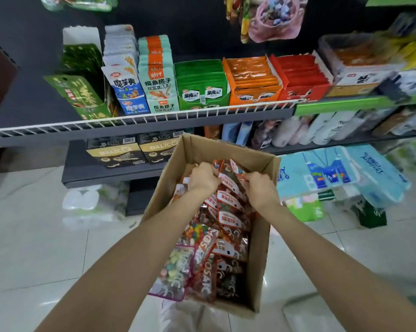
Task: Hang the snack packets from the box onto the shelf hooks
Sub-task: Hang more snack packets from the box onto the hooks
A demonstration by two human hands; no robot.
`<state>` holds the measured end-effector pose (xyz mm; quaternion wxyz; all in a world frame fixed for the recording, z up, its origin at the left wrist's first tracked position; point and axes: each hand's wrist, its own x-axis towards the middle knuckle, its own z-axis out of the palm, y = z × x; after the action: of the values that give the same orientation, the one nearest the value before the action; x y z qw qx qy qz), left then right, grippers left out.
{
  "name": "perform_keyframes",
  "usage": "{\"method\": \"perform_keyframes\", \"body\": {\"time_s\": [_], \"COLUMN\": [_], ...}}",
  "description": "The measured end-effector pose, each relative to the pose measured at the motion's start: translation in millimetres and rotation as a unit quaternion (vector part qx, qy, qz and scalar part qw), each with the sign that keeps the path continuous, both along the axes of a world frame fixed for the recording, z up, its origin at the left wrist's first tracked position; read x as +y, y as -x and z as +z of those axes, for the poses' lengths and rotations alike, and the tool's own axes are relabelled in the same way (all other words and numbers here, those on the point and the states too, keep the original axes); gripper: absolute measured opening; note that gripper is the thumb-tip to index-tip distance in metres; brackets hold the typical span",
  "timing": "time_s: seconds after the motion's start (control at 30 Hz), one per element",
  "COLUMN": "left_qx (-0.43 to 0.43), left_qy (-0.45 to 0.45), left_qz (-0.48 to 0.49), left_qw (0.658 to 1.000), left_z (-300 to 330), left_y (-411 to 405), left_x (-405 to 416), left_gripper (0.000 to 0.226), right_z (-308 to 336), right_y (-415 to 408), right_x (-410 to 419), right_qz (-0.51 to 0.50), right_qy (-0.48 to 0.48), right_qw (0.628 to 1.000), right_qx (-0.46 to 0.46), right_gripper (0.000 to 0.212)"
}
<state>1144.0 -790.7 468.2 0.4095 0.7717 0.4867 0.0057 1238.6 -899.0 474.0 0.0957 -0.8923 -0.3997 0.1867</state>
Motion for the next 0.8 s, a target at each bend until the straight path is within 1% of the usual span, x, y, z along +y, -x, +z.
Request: {"method": "perform_keyframes", "body": {"time_s": [0.07, 0.13, 0.2, 0.27, 0.4, 0.47, 0.57, 0.67, 0.73, 0.8], "left_qx": [-0.006, -0.031, -0.056, -0.083, -0.118, -0.137, -0.154, -0.16, -0.16, -0.173], "left_qy": [0.007, 0.025, 0.033, 0.017, -0.095, -0.14, -0.216, -0.275, -0.294, -0.307], "left_qz": [0.02, 0.055, 0.096, 0.105, 0.042, 0.019, -0.014, -0.046, -0.034, -0.005], "left_qw": [1.0, 0.998, 0.993, 0.991, 0.988, 0.98, 0.964, 0.947, 0.942, 0.936], "left_z": [3.8, 9.6, 18.3, 25.5, 59.8, 80.9, 112.6, 141.1, 157.0, 170.4], "left_y": [-1.9, -2.1, 0.0, 5.4, 20.9, 27.6, 39.2, 57.6, 75.6, 96.1], "left_x": [1.1, 3.4, 8.2, 15.6, 25.9, 28.7, 35.4, 48.1, 60.9, 77.6], "left_gripper": [0.012, 0.008, 0.01, 0.015, 0.01, 0.011, 0.018, 0.024, 0.025, 0.025], "right_z": [3.9, 8.7, 16.1, 25.5, 52.3, 69.0, 96.5, 121.6, 137.0, 153.8], "right_y": [-7.3, -9.8, -10.4, -11.5, -8.1, -2.6, 8.1, 22.2, 36.4, 57.3], "right_x": [-2.7, -4.5, -4.5, -3.8, 6.3, 17.3, 38.6, 66.3, 85.2, 102.5], "right_qz": [-0.02, -0.039, -0.062, -0.078, -0.044, -0.018, -0.002, 0.007, 0.035, 0.068], "right_qy": [-0.048, -0.084, -0.118, -0.155, -0.248, -0.277, -0.315, -0.336, -0.343, -0.355], "right_qw": [0.998, 0.994, 0.989, 0.984, 0.967, 0.96, 0.948, 0.938, 0.936, 0.931], "right_qx": [0.035, 0.06, 0.056, 0.048, 0.049, 0.045, 0.055, 0.081, 0.079, 0.053], "right_gripper": [0.023, 0.036, 0.043, 0.043, 0.031, 0.03, 0.027, 0.019, 0.017, 0.014]}}
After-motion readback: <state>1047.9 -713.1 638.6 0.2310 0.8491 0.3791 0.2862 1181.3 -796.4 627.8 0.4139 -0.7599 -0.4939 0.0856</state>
